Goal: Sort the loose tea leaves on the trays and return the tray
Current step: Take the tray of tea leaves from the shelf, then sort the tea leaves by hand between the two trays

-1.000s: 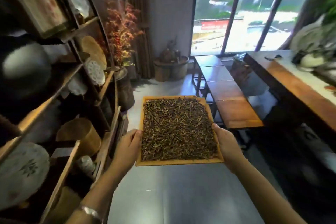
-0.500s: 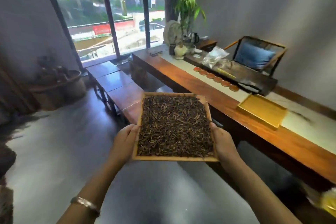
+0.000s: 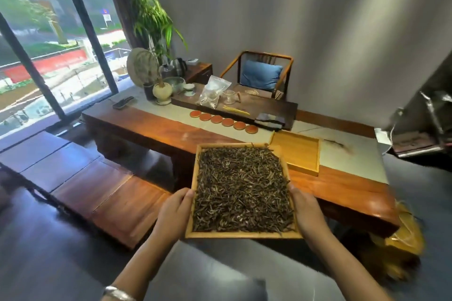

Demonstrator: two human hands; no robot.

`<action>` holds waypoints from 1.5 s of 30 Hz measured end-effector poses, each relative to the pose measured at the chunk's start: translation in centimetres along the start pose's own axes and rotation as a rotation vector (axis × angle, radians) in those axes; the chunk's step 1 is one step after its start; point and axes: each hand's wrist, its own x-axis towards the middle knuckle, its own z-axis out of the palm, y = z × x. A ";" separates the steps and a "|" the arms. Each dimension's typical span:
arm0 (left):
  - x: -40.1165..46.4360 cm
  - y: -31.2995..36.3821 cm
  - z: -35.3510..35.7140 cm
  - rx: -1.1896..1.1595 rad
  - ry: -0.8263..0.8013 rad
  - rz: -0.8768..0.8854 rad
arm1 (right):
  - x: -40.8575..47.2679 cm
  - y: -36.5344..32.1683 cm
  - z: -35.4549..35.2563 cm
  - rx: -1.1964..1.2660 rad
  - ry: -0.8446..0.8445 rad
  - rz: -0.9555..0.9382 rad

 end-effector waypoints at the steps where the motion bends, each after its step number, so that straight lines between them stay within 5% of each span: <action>1: 1.6 -0.1 0.3 -0.002 -0.021 0.012 | 0.9 0.0 0.0 0.014 0.025 0.001; 17: 22.2 -1.0 8.2 -0.038 -0.233 0.082 | 13.4 1.2 -0.4 0.021 0.330 0.038; 34: 36.0 1.2 22.4 -0.083 -0.311 -0.026 | 29.8 5.8 -10.7 -0.127 0.180 0.153; 39: 37.5 1.4 24.0 -0.069 -0.290 -0.059 | 33.7 6.5 -13.2 -0.333 0.138 0.210; 45: 38.4 1.1 23.9 0.007 -0.306 -0.077 | 36.1 5.6 -13.0 -0.624 0.265 -0.087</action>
